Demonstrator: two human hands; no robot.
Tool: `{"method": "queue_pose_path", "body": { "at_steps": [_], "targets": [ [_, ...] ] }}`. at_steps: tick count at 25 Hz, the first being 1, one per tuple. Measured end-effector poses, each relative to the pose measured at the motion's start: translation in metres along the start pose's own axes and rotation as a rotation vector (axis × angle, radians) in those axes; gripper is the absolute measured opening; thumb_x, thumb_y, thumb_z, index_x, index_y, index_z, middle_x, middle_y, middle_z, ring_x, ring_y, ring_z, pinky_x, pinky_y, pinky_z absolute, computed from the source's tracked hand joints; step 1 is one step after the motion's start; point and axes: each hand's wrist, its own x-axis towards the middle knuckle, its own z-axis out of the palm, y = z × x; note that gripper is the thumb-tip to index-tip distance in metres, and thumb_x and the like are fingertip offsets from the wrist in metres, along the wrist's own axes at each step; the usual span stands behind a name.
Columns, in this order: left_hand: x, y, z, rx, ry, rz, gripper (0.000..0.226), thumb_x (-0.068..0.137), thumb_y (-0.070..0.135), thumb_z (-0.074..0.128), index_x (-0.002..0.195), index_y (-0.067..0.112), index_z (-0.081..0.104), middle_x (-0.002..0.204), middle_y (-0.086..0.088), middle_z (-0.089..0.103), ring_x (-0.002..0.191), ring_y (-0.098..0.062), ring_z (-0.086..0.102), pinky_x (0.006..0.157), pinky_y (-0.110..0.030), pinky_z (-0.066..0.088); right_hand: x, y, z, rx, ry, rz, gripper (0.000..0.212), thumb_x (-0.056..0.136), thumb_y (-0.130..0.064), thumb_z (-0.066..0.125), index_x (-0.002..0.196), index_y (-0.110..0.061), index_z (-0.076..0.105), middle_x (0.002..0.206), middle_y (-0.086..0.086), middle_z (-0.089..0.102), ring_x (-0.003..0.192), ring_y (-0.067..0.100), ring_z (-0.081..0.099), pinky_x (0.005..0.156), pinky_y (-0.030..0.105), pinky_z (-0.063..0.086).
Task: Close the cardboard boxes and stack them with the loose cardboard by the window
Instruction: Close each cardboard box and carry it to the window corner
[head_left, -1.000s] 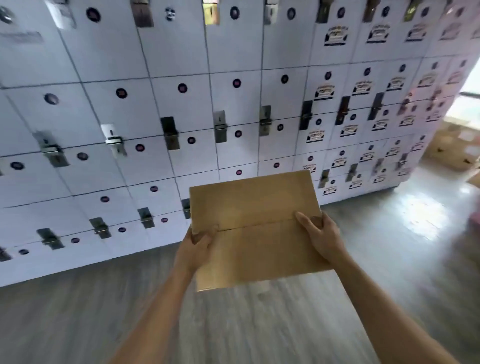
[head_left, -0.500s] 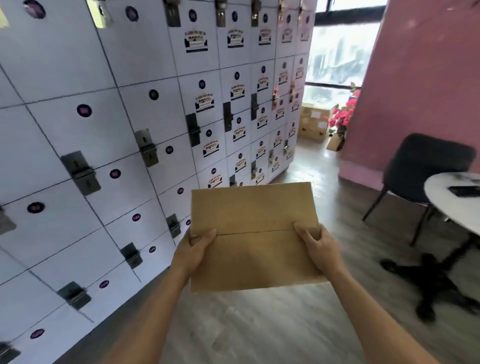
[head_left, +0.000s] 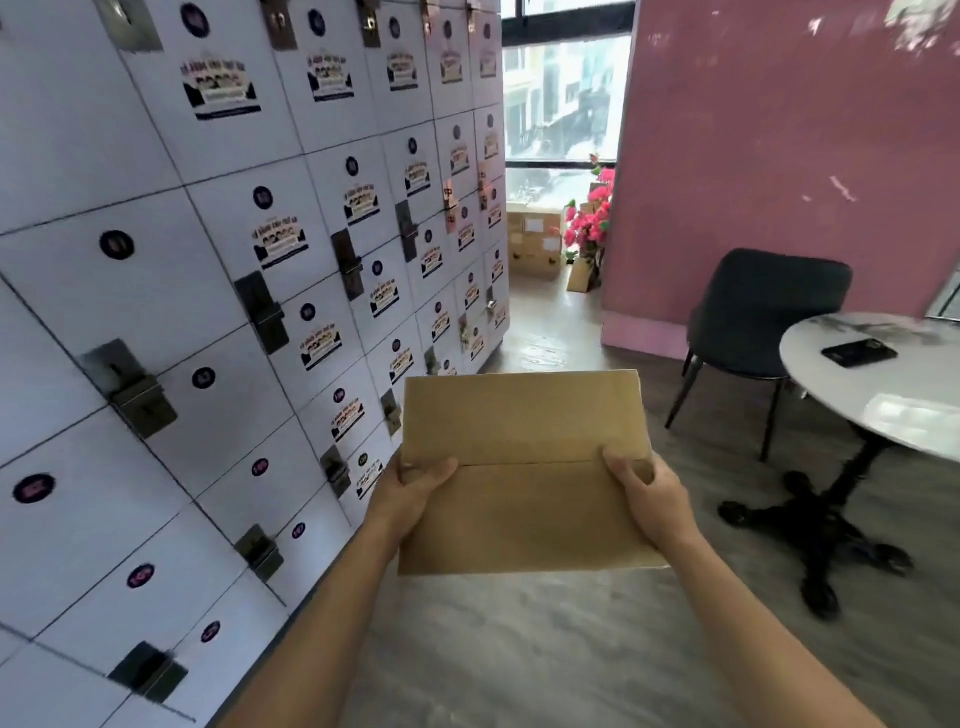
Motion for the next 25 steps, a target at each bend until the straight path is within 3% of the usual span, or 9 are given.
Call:
{"method": "queue_pose_path", "body": {
  "at_steps": [4,9,12,15,19,22,25],
  "targets": [
    [0.092,0.033,0.028,-0.032,0.033,0.0,0.084,0.06,0.059,0.089,0.131,0.032,0.055,0.116,0.009,0.068,0.103,-0.016,0.067,0.092,-0.039,0.056,0.103,-0.018,0.008,-0.024,-0.026,-0.021,0.059,0.074,-0.079,0.059,0.113,-0.036,0.056,0.096,-0.018,0.062,0.087,0.003,0.059,0.071,0.026,0.046],
    [0.188,0.052,0.046,-0.097,0.068,-0.02,0.082,0.061,0.06,0.088,0.133,0.036,0.055,0.113,0.013,0.069,0.097,-0.011,0.068,0.069,-0.024,0.053,0.212,-0.033,0.032,-0.084,-0.032,-0.034,0.063,0.076,-0.079,0.058,0.118,-0.033,0.061,0.099,-0.011,0.066,0.094,0.015,0.061,0.08,0.032,0.045],
    [0.269,0.062,0.051,-0.102,0.064,-0.049,0.089,0.054,0.062,0.089,0.131,0.032,0.057,0.111,0.011,0.071,0.096,-0.014,0.071,0.073,-0.028,0.058,0.284,-0.038,0.061,-0.084,-0.025,-0.027,0.063,0.071,-0.084,0.058,0.113,-0.037,0.061,0.093,-0.016,0.063,0.094,0.014,0.06,0.08,0.03,0.044],
    [0.353,0.08,0.055,-0.086,0.027,-0.047,0.086,0.06,0.06,0.088,0.134,0.03,0.056,0.114,0.008,0.071,0.098,-0.016,0.071,0.081,-0.034,0.06,0.356,-0.05,0.09,-0.077,0.004,-0.025,0.07,0.066,-0.088,0.055,0.114,-0.037,0.063,0.092,-0.019,0.064,0.092,0.013,0.061,0.078,0.029,0.044],
    [0.486,0.125,0.053,-0.044,-0.042,-0.026,0.082,0.062,0.065,0.084,0.132,0.031,0.059,0.113,0.008,0.071,0.1,-0.017,0.07,0.089,-0.042,0.059,0.458,-0.085,0.131,-0.089,0.067,0.021,0.059,0.078,-0.076,0.06,0.122,-0.035,0.063,0.092,-0.02,0.063,0.09,0.011,0.062,0.075,0.026,0.045],
    [0.574,0.155,0.069,-0.022,-0.1,-0.014,0.076,0.066,0.065,0.082,0.131,0.034,0.058,0.113,0.008,0.071,0.099,-0.016,0.068,0.077,-0.034,0.057,0.524,-0.1,0.144,-0.078,0.143,0.053,0.066,0.078,-0.076,0.06,0.129,-0.035,0.06,0.105,-0.011,0.067,0.099,0.016,0.062,0.085,0.033,0.05],
    [0.645,0.173,0.097,0.007,-0.17,-0.009,0.083,0.067,0.067,0.079,0.139,0.034,0.053,0.122,0.004,0.068,0.108,-0.02,0.066,0.089,-0.041,0.057,0.582,-0.099,0.149,-0.092,0.193,0.09,0.07,0.078,-0.078,0.059,0.13,-0.033,0.06,0.109,-0.007,0.068,0.103,0.019,0.063,0.09,0.037,0.051]
  ]
}}
